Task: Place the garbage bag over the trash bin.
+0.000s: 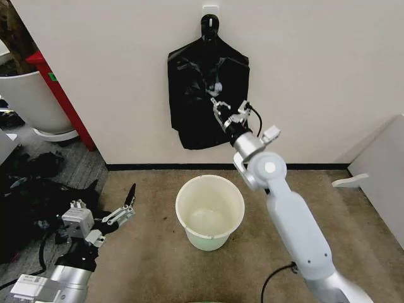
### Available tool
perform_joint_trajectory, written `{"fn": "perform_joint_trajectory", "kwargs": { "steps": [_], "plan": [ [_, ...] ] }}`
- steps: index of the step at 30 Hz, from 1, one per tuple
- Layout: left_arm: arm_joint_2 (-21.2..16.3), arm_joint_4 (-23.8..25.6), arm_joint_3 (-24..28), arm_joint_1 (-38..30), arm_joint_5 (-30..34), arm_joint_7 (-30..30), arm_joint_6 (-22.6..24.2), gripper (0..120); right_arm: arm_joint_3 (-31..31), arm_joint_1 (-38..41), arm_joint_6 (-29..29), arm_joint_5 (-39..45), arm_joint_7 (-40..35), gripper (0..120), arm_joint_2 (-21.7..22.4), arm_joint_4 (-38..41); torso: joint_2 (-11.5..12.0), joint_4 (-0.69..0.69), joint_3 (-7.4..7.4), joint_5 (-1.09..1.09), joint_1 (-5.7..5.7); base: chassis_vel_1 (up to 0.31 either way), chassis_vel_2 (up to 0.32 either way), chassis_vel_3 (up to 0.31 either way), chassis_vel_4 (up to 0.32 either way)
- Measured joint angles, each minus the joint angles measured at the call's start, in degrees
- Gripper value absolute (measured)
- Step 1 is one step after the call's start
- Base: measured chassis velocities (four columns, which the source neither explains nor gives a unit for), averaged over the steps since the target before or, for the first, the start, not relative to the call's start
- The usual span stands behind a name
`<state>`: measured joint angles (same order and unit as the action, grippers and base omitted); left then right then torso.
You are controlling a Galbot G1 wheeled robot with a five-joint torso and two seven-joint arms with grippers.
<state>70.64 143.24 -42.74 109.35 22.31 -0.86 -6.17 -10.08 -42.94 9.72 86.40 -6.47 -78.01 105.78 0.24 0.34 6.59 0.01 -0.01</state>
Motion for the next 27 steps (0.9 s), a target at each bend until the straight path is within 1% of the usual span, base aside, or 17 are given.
{"fn": "perform_joint_trajectory", "kwargs": {
  "steps": [5,9,14,27],
  "plan": [
    [0.1,0.0,0.4,0.0,-0.4,-0.4,-0.2,100,-1.0,-6.0,0.3,-1.4,0.9,0,0.5,2.2,0.0,0.00,0.00,-0.01,0.00,0.000,0.000,0.000,0.000],
    [0.1,0.0,0.5,-0.1,-0.5,-0.7,-0.2,100,-1.4,-8.2,0.4,-2.0,1.4,0,0.6,2.9,0.0,0.00,0.00,-0.01,0.00,0.000,0.000,0.000,0.000],
    [0.1,0.0,0.5,-0.2,-0.5,-0.8,-0.2,100,-1.7,-12.9,0.4,-4.1,2.8,0,0.5,4.3,0.0,0.00,0.00,-0.01,0.00,0.000,0.000,0.000,0.000],
    [-0.2,0.0,0.5,-0.7,-0.5,-1.0,-0.4,100,-1.6,-19.0,0.3,-7.4,4.9,0,-0.4,5.9,0.0,0.00,0.00,-0.01,0.00,0.000,0.000,0.000,0.000]
  ]
}}
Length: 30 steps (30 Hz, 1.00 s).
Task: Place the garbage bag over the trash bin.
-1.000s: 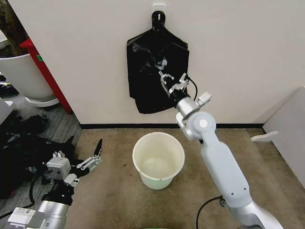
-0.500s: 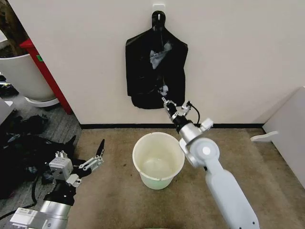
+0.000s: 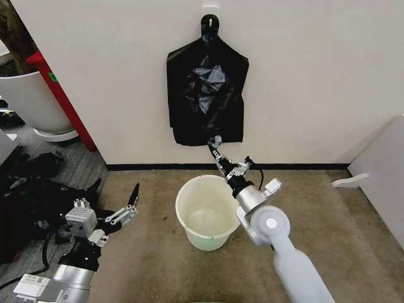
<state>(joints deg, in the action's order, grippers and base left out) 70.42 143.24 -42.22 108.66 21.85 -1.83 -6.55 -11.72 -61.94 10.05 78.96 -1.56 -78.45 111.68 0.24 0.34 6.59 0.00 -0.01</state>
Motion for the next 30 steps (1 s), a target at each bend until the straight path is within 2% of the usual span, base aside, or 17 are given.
{"fn": "perform_joint_trajectory", "kwargs": {
  "steps": [20,30],
  "plan": [
    [-0.8,0.0,0.2,-0.9,0.1,-0.8,0.1,100,1.0,-7.2,-0.9,-6.6,2.6,0,-1.6,1.6,0.0,0.00,0.00,0.00,0.00,0.000,0.000,0.000,0.000],
    [-5.5,0.0,0.4,-2.9,1.1,-0.9,0.8,100,2.0,-9.9,-1.7,-11.3,3.7,0,-2.0,1.9,0.0,0.00,0.00,0.00,0.00,0.000,0.000,0.000,0.000]
  ]
}}
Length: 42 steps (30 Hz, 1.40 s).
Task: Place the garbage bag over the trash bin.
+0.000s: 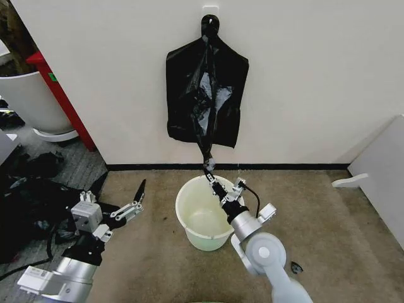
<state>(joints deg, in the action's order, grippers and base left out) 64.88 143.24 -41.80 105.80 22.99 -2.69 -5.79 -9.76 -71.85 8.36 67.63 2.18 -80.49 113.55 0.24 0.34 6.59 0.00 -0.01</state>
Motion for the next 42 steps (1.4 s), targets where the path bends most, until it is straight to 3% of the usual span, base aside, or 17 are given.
{"fn": "perform_joint_trajectory", "kwargs": {
  "steps": [4,12,16,17,20,23,24,27,30,31,37,42],
  "plan": [
    [-1.2,0.0,0.0,-0.6,0.9,0.5,0.5,100,0.1,-0.2,-0.2,-0.6,0.0,0,-0.1,0.1,0.0,-0.01,0.00,0.00,0.00,0.000,0.000,0.000,0.000],
    [-14.1,0.0,-0.2,-7.7,9.6,4.2,5.0,100,-0.8,1.7,-0.4,-1.5,0.3,0,1.0,0.0,0.0,0.01,0.01,0.00,0.00,0.000,0.000,0.000,0.000],
    [-21.1,-0.2,1.2,-16.5,18.0,7.4,8.7,100,-1.3,2.4,-0.4,-2.2,0.4,0,0.8,-0.2,0.0,0.02,0.01,0.01,0.00,0.000,0.000,0.000,0.000],
    [-21.1,-0.2,1.2,-16.5,18.0,7.4,8.7,100,-1.3,2.4,-0.4,-2.2,0.4,0,0.8,-0.2,0.0,0.02,0.01,0.01,0.00,0.000,0.000,0.000,0.000],
    [-24.8,-3.3,3.0,-25.4,21.4,8.5,10.4,100,-0.5,3.4,-0.4,-2.9,0.4,0,0.7,-0.7,0.0,-0.01,0.01,0.01,0.00,0.000,0.000,0.000,0.000],
    [-27.4,-8.3,9.6,-35.8,23.3,8.6,12.0,100,-0.1,3.6,-0.4,-3.4,0.4,0,0.7,-0.8,0.0,-0.02,0.01,0.00,0.00,0.000,0.000,0.000,0.000],
    [-27.4,-8.3,9.6,-35.8,23.3,8.6,12.0,100,-0.1,3.6,-0.4,-3.4,0.4,0,0.7,-0.8,0.0,-0.02,0.01,0.00,0.00,0.000,0.000,0.000,0.000],
    [-27.9,-14.3,19.2,-49.0,23.7,8.9,13.6,100,-0.1,3.8,-0.4,-3.8,0.4,0,0.8,-0.7,0.0,0.02,0.01,0.00,0.00,0.000,0.000,0.000,0.000],
    [-26.6,-18.0,26.2,-58.0,23.9,8.9,14.8,100,0.0,3.9,-0.4,-4.0,0.4,0,1.0,-0.6,0.0,0.01,0.01,-0.01,0.00,0.000,0.000,0.000,0.000],
    [-26.6,-18.0,26.2,-58.0,23.9,8.9,14.8,100,0.0,3.9,-0.4,-4.0,0.4,0,1.0,-0.6,0.0,0.01,0.01,-0.01,0.00,0.000,0.000,0.000,0.000],
    [-21.5,-22.7,38.9,-69.3,23.0,10.7,17.3,100,0.3,4.1,-0.3,-4.5,0.4,0,1.0,-0.4,0.0,0.01,0.01,-0.01,-0.01,0.000,0.000,0.000,0.000],
    [-19.3,-25.3,43.6,-73.1,20.9,12.3,18.4,100,0.3,4.1,-0.3,-4.6,0.3,0,1.0,-0.2,0.0,0.00,0.01,-0.01,-0.01,0.000,0.000,0.000,0.000]
  ]
}}
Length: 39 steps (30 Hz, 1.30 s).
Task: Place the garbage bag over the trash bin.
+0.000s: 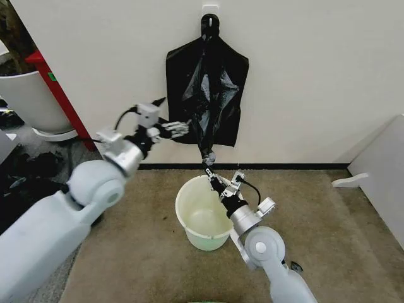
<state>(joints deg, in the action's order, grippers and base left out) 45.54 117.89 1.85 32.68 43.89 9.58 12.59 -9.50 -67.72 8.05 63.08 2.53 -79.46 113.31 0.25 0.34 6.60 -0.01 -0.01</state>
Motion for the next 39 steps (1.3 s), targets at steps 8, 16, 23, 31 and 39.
{"fn": "perform_joint_trajectory", "kwargs": {
  "steps": [8,16,23,31,39],
  "plan": [
    [2.8,-2.4,3.1,-4.8,-0.5,3.2,2.4,100,-0.2,-0.5,0.0,-0.6,0.1,0,-0.4,0.2,0.0,0.00,0.00,0.01,0.00,0.000,0.000,0.000,0.000],
    [3.8,-2.7,5.5,-6.7,-1.1,4.4,5.1,100,-0.5,-0.9,-0.1,-1.1,0.2,0,-0.4,0.5,0.0,-0.01,-0.01,0.00,0.00,0.000,0.000,0.000,0.000],
    [5.5,-4.3,7.0,-9.0,-2.1,6.4,7.6,100,-1.0,-1.1,-0.2,-1.0,0.2,0,-0.1,1.0,0.0,0.00,0.00,0.01,0.00,0.000,0.000,0.000,0.000],
    [7.2,-5.2,9.5,-10.9,-2.7,8.2,10.2,100,-1.0,-1.3,-0.2,-1.0,0.4,0,-0.1,1.1,0.0,0.00,0.00,0.01,0.00,0.000,0.000,0.000,0.000],
    [8.7,-6.6,11.7,-13.3,-4.1,10.6,12.9,100,-1.0,-1.7,-0.2,-1.3,0.7,0,-0.2,1.2,0.0,0.00,0.00,0.00,0.00,0.000,0.000,0.000,0.000]
  ]
}}
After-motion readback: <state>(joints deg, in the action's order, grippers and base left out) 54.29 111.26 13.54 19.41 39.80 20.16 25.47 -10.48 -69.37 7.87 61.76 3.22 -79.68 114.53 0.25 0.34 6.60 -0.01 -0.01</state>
